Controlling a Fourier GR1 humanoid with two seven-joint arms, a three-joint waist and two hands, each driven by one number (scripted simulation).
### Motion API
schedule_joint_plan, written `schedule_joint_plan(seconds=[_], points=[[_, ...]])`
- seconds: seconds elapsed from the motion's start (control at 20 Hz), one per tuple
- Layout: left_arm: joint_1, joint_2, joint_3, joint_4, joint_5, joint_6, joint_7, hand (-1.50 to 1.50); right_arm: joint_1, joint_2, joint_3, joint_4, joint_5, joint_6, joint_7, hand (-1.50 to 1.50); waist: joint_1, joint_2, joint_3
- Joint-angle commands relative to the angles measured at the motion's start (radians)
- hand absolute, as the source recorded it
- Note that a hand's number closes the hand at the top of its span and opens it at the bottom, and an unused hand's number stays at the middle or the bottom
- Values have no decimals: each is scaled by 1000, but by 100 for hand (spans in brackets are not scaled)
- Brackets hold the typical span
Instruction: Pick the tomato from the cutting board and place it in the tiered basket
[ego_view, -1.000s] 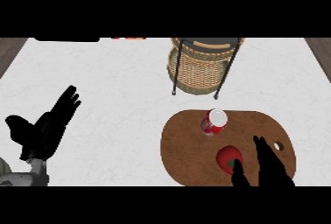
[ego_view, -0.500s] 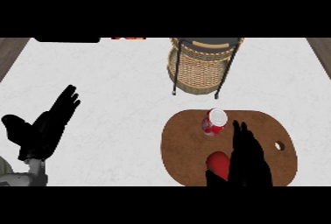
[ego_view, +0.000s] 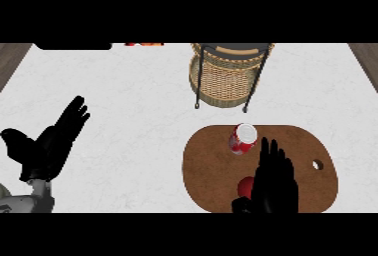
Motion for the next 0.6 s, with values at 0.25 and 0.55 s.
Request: schedule_joint_plan(seconds=[0.25, 0.55], points=[[30, -2, 17, -42, -6, -24, 34, 0, 13, 4, -96, -1, 79, 50, 67, -150, -5, -2, 1], [-10, -26, 33, 51, -26, -39, -38, 0, 31, 18, -69, 16, -66, 80, 90, 150, -7, 0, 0]])
